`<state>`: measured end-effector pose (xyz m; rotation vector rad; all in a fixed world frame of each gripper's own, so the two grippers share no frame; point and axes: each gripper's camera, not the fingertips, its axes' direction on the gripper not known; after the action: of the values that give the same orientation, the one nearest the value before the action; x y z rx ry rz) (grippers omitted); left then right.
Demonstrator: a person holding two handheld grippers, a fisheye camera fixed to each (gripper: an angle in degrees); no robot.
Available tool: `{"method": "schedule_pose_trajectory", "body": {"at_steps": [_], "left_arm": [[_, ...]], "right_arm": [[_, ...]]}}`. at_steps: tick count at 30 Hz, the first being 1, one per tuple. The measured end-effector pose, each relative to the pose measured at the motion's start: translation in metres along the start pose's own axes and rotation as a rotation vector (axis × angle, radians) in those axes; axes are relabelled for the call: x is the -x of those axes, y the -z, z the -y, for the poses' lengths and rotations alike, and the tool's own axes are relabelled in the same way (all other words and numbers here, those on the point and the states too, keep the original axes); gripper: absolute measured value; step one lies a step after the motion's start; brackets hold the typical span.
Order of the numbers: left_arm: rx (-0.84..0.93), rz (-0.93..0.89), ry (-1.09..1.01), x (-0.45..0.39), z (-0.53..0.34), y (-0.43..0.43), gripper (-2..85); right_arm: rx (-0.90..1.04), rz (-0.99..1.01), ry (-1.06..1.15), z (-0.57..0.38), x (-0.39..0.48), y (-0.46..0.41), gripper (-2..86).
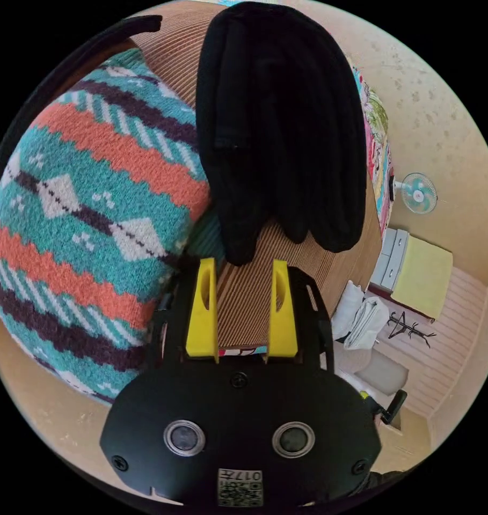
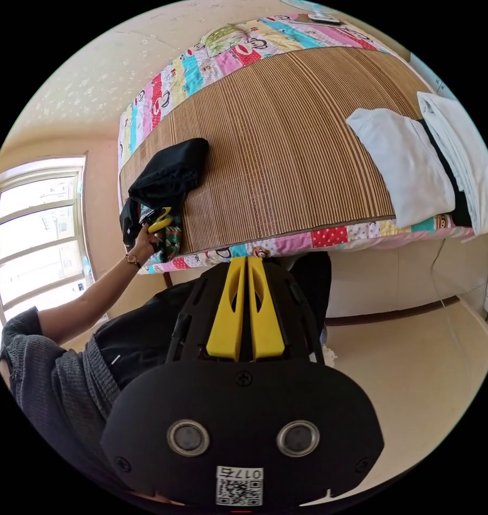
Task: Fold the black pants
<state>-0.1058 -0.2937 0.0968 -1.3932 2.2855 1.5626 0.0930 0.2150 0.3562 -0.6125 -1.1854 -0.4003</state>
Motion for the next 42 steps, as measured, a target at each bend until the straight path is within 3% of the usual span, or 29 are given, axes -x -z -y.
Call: {"method": "schedule_pose_trajectory", "body": {"at_steps": [4, 8, 10, 12, 21, 25, 28, 31, 35, 37, 42], "left_arm": [[-0.064, -0.217, 0.182, 0.045, 0.005, -0.012, 14.3], [-0.013, -0.215, 0.206, 0.068, -0.003, -0.027, 7.4], [0.022, -0.483, 0.062, 0.069, -0.016, -0.037, 6.5], [0.036, -0.602, -0.032, 0.068, -0.037, -0.031, 6.4], [0.105, -0.827, -0.756, -0.027, -0.193, 0.054, 5.8], [0.147, -1.076, -1.122, -0.074, -0.296, 0.086, 5.7], [0.162, -1.167, -1.362, -0.096, -0.374, 0.095, 5.7], [0.097, -1.255, -1.4, -0.107, -0.43, 0.088, 5.8], [0.126, -1.001, -1.586, -0.134, -0.528, 0.057, 5.9], [0.276, -0.842, -1.755, -0.141, -0.61, 0.004, 5.9], [0.392, -0.788, -1.702, -0.111, -0.706, -0.122, 5.7]], "right_arm": [[0.01, 0.053, -0.023, 0.012, 0.0, -0.007, 0.4], [0.019, 0.096, -0.049, 0.021, -0.008, -0.014, 0.3], [0.008, 0.118, -0.055, 0.025, -0.011, -0.014, 0.4], [-0.008, 0.143, -0.056, 0.029, -0.014, -0.014, 0.5], [-0.073, 0.282, 0.121, 0.062, -0.005, -0.009, 3.3], [-0.168, 0.354, 0.261, 0.079, 0.003, 0.02, 7.5], [-0.281, 0.458, 0.383, 0.083, 0.003, 0.055, 9.1], [-0.337, 0.616, 0.532, 0.079, 0.007, 0.086, 11.5], [-0.358, 0.799, 0.56, 0.07, 0.003, 0.1, 20.5], [-0.393, 0.909, 0.469, 0.077, -0.019, 0.098, 23.7], [-0.353, 1.117, 0.548, 0.108, -0.059, 0.084, 20.2]]}}
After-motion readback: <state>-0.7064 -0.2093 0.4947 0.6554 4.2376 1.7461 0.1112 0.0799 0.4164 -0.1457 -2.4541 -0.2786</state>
